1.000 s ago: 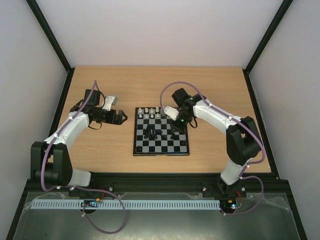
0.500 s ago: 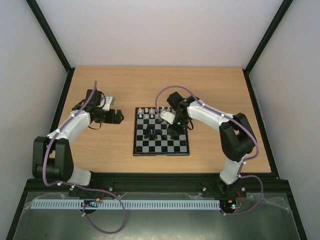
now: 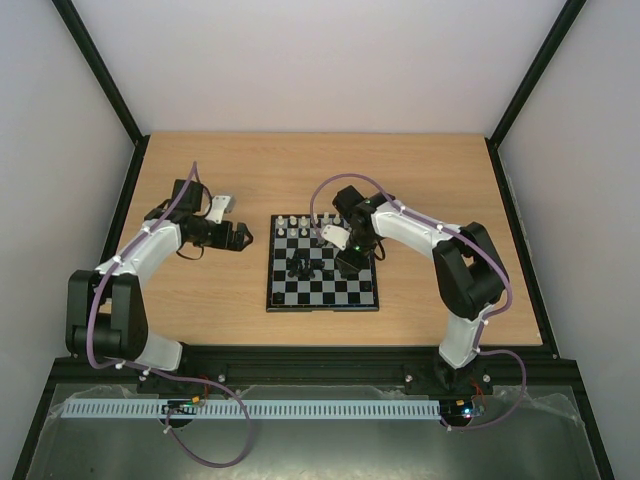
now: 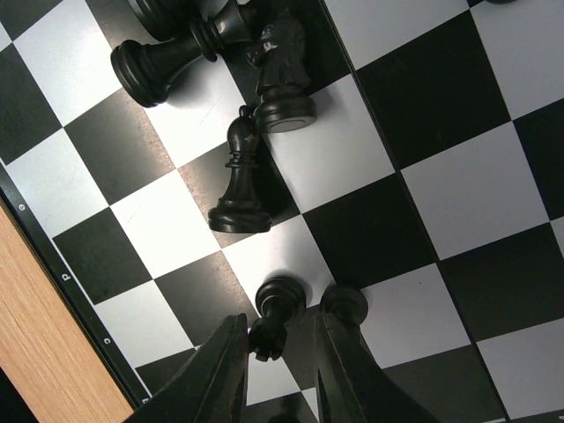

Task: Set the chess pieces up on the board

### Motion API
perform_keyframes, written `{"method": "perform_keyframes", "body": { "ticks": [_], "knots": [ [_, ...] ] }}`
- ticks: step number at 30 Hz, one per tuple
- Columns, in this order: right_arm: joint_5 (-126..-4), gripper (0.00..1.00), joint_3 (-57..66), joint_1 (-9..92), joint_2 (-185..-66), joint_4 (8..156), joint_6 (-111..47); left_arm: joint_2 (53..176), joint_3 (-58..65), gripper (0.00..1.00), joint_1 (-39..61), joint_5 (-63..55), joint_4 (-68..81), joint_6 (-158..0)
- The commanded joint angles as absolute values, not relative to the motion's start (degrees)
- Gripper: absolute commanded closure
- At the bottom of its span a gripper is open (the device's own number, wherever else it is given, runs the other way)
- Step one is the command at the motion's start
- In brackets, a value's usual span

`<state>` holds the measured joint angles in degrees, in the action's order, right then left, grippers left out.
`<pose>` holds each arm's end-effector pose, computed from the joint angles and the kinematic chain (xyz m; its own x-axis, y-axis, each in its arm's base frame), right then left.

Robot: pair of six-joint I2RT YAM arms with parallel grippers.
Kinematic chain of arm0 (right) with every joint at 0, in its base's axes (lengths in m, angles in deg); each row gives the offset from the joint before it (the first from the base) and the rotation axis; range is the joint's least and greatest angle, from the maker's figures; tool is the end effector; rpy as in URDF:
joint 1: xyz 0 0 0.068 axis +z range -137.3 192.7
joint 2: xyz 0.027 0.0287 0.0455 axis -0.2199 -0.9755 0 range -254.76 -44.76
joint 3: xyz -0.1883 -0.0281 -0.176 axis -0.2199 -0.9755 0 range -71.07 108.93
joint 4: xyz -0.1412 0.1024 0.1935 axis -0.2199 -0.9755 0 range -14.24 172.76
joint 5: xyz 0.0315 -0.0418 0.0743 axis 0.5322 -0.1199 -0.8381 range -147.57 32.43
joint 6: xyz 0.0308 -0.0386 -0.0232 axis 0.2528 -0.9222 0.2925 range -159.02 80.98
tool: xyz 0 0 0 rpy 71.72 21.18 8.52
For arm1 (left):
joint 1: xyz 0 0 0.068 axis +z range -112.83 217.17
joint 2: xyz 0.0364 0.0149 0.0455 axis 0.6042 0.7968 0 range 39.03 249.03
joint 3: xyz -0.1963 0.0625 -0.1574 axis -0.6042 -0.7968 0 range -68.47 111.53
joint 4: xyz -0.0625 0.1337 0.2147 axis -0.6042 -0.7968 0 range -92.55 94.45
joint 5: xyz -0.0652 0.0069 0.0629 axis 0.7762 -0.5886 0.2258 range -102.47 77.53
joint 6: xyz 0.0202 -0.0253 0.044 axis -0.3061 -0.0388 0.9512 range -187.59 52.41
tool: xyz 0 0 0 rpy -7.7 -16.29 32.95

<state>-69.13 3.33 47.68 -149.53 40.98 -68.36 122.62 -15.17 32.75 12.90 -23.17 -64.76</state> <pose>0.2893 0.2115 0.1790 -0.3800 -0.8518 -0.3606 -0.9156 0.4017 0.0160 0.2878 -0.0381 0.1999 -0.8290 0.1088 -0.5485 0.3379 0.8791 -0.3363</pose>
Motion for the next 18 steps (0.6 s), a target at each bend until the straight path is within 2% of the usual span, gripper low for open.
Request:
{"method": "perform_keyframes", "body": {
  "ticks": [1, 9, 15, 18],
  "knots": [
    [-69.4, 0.78, 3.4, 48.1, -150.8, 38.2, -68.0, 120.9, -14.6, 0.01, 33.0, 14.9, -23.4, -64.1],
    [-70.2, 0.75, 2.2, 48.2, -149.1, 37.3, -69.1, 121.0, -15.5, 0.01, 33.0, 15.4, -21.9, -67.4],
    [-70.5, 0.75, 0.5, 48.2, -148.1, 37.5, -69.2, 121.4, -15.7, 0.01, 33.1, 22.2, -21.2, -67.6],
    [-70.3, 0.75, -0.1, 48.6, -148.0, 37.6, -69.2, 121.8, -15.7, 0.05, 33.1, 23.0, -21.1, -67.6]
  ]
}}
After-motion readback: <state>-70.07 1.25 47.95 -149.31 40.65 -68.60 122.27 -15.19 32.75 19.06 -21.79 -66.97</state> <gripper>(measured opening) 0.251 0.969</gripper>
